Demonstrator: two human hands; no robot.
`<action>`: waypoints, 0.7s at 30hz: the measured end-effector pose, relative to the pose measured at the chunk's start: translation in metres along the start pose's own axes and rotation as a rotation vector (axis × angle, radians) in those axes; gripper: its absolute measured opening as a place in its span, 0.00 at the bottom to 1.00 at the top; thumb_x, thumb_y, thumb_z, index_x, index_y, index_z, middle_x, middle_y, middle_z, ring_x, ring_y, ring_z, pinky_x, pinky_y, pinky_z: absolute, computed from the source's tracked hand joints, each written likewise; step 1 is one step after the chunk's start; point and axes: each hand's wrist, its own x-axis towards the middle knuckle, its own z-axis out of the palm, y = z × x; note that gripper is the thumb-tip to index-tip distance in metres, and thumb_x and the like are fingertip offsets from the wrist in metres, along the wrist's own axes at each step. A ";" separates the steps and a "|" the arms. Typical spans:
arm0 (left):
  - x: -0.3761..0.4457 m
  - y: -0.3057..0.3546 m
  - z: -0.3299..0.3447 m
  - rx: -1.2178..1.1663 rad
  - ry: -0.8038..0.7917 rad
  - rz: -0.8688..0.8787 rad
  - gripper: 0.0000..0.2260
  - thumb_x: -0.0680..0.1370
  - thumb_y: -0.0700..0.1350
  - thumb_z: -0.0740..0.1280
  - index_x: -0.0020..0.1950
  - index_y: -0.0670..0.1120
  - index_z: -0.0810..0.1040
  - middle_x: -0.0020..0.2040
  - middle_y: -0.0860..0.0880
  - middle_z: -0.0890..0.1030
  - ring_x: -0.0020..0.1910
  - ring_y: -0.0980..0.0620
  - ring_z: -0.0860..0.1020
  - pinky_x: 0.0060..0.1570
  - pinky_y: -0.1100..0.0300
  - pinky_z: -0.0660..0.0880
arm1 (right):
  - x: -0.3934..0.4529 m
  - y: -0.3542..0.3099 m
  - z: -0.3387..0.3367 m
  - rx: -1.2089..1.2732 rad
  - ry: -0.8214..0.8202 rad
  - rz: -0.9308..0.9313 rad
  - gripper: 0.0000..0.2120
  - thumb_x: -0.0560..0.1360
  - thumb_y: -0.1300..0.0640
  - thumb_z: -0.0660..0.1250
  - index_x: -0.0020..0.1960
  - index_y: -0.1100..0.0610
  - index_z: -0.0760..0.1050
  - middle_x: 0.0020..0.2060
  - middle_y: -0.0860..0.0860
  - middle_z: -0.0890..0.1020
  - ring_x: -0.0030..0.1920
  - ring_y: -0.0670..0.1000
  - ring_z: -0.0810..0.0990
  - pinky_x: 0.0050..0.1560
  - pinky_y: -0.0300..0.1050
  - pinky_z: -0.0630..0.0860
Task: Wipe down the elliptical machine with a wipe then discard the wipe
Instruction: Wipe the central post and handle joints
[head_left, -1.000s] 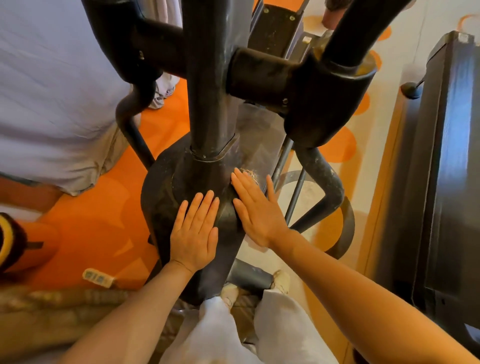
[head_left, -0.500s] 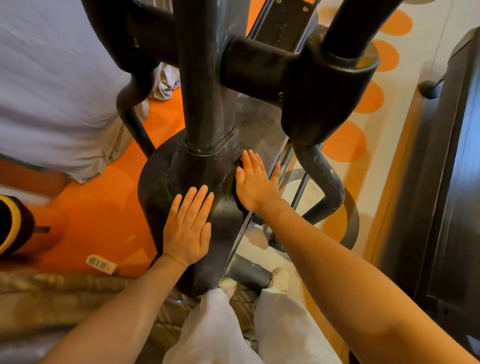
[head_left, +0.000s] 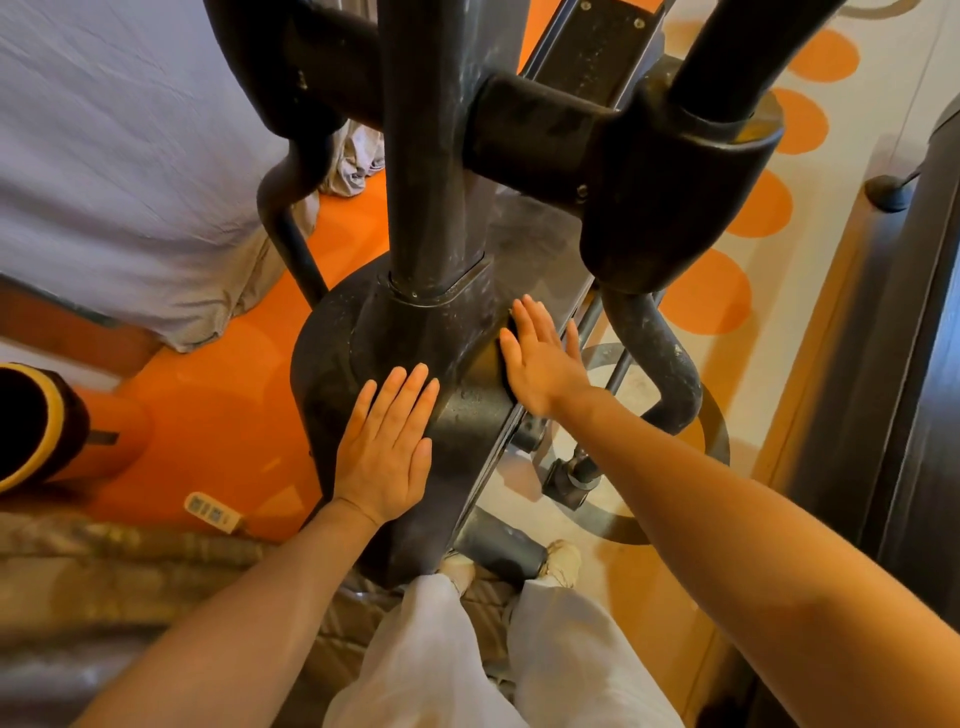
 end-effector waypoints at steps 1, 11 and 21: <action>0.000 0.000 0.000 0.002 -0.001 0.001 0.24 0.85 0.51 0.42 0.77 0.41 0.59 0.77 0.42 0.59 0.80 0.50 0.45 0.77 0.50 0.46 | -0.001 -0.002 0.001 0.020 0.008 0.006 0.28 0.84 0.43 0.39 0.80 0.52 0.40 0.79 0.50 0.42 0.78 0.51 0.38 0.73 0.53 0.28; 0.001 -0.001 0.002 0.004 0.048 0.007 0.24 0.84 0.51 0.43 0.76 0.42 0.60 0.76 0.43 0.60 0.80 0.51 0.46 0.77 0.50 0.47 | -0.007 0.009 0.006 0.019 0.049 -0.114 0.29 0.82 0.41 0.38 0.80 0.51 0.43 0.79 0.48 0.44 0.79 0.49 0.40 0.72 0.54 0.26; -0.001 -0.002 0.006 -0.032 0.121 0.040 0.25 0.85 0.51 0.43 0.82 0.48 0.47 0.81 0.50 0.48 0.80 0.50 0.47 0.77 0.50 0.49 | 0.014 0.014 -0.001 -0.116 0.000 -0.198 0.28 0.82 0.40 0.36 0.79 0.48 0.39 0.79 0.45 0.41 0.78 0.48 0.37 0.70 0.52 0.22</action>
